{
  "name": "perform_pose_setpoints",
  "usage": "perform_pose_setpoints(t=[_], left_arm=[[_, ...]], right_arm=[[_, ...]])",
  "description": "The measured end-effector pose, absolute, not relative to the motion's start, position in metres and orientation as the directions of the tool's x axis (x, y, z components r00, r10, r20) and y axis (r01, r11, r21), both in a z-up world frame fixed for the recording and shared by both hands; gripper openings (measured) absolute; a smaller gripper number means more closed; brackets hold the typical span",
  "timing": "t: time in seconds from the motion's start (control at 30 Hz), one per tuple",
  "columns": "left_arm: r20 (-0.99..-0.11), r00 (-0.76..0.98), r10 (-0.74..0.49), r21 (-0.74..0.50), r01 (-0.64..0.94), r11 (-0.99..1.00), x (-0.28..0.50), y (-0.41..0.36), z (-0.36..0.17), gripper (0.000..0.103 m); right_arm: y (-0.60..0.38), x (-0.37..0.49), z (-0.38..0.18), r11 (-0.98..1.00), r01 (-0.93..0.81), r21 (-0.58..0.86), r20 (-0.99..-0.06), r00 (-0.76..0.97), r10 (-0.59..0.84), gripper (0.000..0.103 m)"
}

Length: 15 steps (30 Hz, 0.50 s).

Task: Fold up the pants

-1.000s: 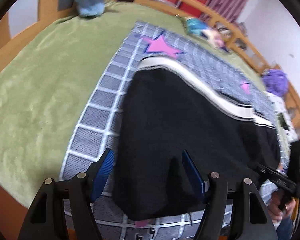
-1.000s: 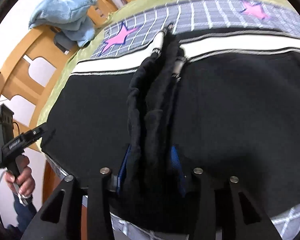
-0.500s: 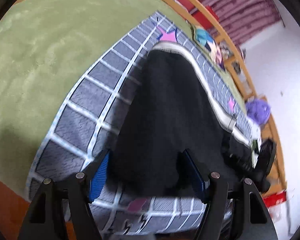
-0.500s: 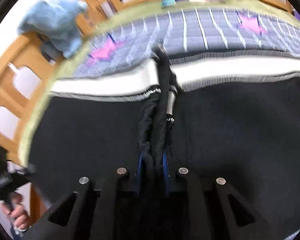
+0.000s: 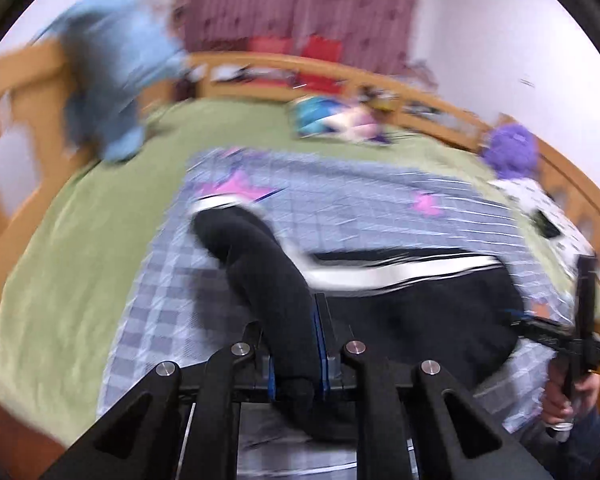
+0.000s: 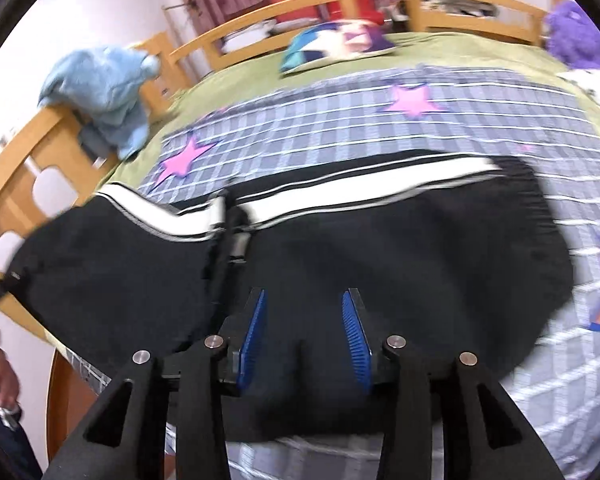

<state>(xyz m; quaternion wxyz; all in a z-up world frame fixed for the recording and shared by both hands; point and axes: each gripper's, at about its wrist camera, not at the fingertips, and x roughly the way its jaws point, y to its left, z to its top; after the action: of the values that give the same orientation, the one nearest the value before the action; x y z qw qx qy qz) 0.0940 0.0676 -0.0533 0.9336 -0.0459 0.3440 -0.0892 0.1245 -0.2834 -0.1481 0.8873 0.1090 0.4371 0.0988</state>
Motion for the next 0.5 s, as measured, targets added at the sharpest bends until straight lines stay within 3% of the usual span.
perform_pose_setpoints(t=[0.2,0.3,0.5], left_arm=[[-0.606,0.69,-0.395,-0.164,0.377,0.912,0.109,-0.066,-0.024,0.014],[-0.621,0.589,-0.518,-0.245,0.482,0.841,0.123,-0.127,-0.033,0.014],[-0.737,0.331,-0.588,-0.371,0.53,0.763,0.147,-0.208,-0.091,0.018]], right_arm=[[-0.359,0.093,-0.135,0.966,0.019,0.258,-0.757,0.625,0.19,0.04],[-0.393,0.078,-0.133,0.957,0.07,0.282,-0.763,0.621,0.179,0.041],[-0.449,0.058,-0.132,0.934,0.159,0.32,-0.748,0.648,0.146,0.045]])
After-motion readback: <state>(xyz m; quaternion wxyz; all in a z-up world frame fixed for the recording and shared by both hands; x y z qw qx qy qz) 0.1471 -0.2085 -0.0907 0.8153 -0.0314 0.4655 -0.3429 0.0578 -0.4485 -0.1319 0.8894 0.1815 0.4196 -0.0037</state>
